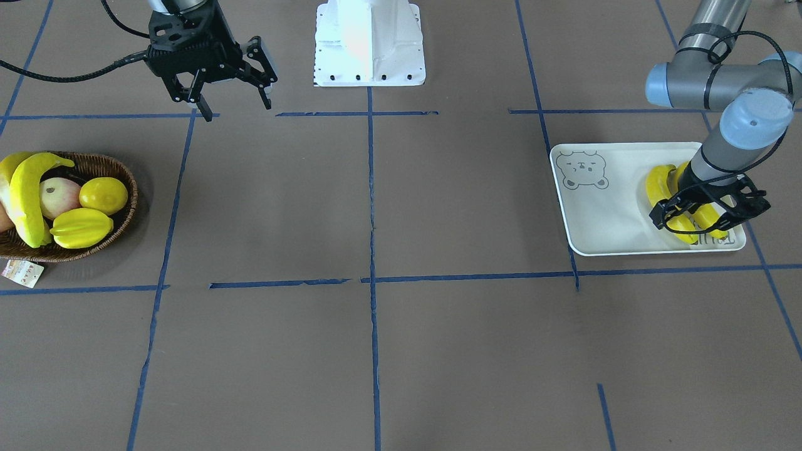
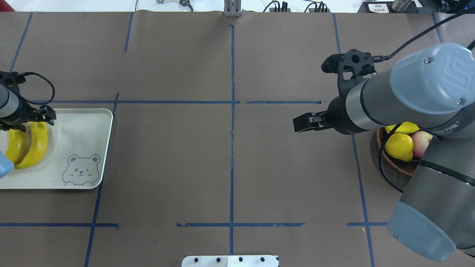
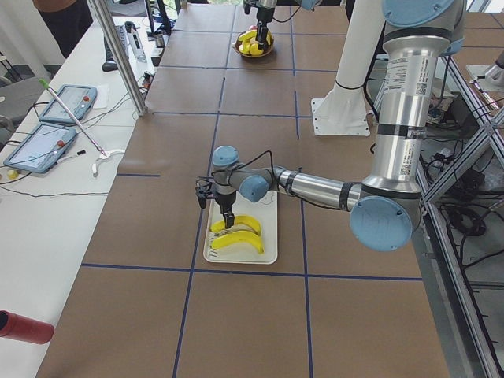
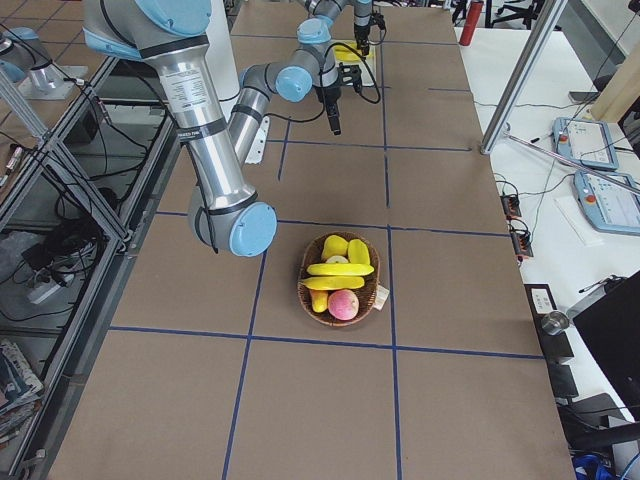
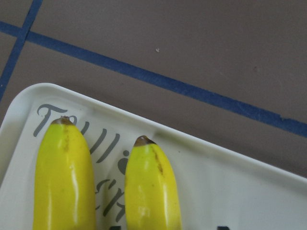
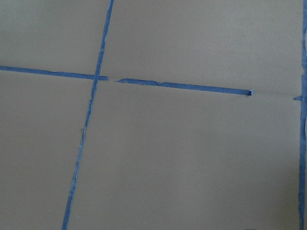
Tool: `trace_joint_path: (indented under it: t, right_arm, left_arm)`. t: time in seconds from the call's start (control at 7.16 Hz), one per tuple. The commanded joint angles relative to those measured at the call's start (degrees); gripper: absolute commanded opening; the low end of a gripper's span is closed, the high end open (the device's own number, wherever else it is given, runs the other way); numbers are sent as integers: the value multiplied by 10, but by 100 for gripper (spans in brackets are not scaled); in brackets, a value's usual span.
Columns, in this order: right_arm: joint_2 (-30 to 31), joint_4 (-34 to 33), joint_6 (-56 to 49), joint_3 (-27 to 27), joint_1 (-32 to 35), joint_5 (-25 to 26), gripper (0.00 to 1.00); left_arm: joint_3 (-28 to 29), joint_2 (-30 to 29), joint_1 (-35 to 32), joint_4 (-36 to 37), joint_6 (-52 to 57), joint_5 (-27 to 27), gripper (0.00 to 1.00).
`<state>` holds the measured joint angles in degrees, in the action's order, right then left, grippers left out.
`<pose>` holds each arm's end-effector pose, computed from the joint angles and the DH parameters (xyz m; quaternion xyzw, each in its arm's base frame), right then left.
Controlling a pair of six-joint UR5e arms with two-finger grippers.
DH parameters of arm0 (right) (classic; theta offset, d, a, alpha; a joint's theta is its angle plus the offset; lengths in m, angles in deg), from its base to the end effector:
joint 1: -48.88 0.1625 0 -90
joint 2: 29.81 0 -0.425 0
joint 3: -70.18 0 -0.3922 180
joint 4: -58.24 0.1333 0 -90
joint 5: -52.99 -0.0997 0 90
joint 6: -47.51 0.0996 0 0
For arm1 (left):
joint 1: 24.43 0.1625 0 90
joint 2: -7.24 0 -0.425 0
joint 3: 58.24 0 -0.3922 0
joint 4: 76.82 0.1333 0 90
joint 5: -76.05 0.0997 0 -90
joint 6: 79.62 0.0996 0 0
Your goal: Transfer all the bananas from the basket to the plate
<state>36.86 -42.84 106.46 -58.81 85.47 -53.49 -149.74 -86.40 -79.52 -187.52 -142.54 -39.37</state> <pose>-0.3287 -0.3749 0.1875 0.1308 -0.4275 -0.0188 0.8943 0.2385 -0.5000 0.5890 -0.0183 0.3053 -0.1824 0.9344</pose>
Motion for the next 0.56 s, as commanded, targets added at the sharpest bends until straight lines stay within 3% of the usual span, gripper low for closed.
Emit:
trace_joint_path:
  t: [0.0,0.14,0.42]
  right_arm:
    - [4,-1,-1,0,4,-2,100]
    - [27,0,-8,-5,9,-5,100]
    - [85,4,-45,-6,30,-7,100]
  left_arm:
    - [-19,2,-43,3,15,-65,99]
    - [-50,2,-62,6,15,-101,99]
    - [-99,2,-62,6,15,-105,100]
